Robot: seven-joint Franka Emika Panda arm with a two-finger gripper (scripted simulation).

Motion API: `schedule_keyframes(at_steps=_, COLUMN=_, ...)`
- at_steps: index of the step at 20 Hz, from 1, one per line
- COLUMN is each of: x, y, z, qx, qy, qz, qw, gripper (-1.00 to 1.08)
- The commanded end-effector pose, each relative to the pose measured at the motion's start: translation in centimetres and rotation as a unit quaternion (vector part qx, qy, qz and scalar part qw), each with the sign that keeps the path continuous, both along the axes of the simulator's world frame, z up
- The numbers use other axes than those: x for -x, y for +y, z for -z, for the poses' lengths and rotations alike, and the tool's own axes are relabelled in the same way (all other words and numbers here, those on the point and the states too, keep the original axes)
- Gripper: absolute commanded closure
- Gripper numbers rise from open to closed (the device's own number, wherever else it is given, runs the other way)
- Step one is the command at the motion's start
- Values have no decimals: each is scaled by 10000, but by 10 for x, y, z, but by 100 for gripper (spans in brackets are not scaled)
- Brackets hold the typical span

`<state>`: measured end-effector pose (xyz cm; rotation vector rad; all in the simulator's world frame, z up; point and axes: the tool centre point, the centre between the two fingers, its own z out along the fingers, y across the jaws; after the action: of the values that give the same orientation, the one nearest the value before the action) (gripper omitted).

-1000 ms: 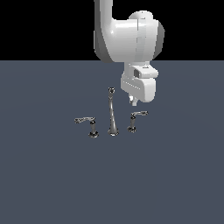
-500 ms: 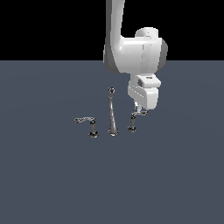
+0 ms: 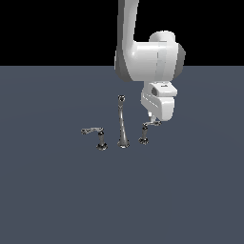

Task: Turn on the faucet by rotating a designated handle.

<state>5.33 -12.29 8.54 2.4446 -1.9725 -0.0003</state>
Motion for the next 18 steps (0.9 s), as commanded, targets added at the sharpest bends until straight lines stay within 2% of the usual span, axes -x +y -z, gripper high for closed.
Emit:
schedule_keyframes(at_steps=1, x=7, y=-6, z=0, qx=1, qy=0, qz=6, qw=10000, gripper=108)
schedule_keyframes(at_steps=9, x=33, y=-24, z=0, qx=0, qy=-1, qz=8, qw=10000, gripper=108)
schedule_keyframes(at_steps=10, x=33, y=-24, z=0, qx=0, qy=-1, qz=8, qw=10000, gripper=108)
schedule_keyframes(at_steps=11, x=24, y=-15, z=-1, qx=-10, qy=-59, qz=-49, qw=10000, gripper=108)
schedule_keyframes(at_steps=18, x=47, y=-16, z=0, qx=-6, qy=-37, qz=-25, qw=10000, gripper=108)
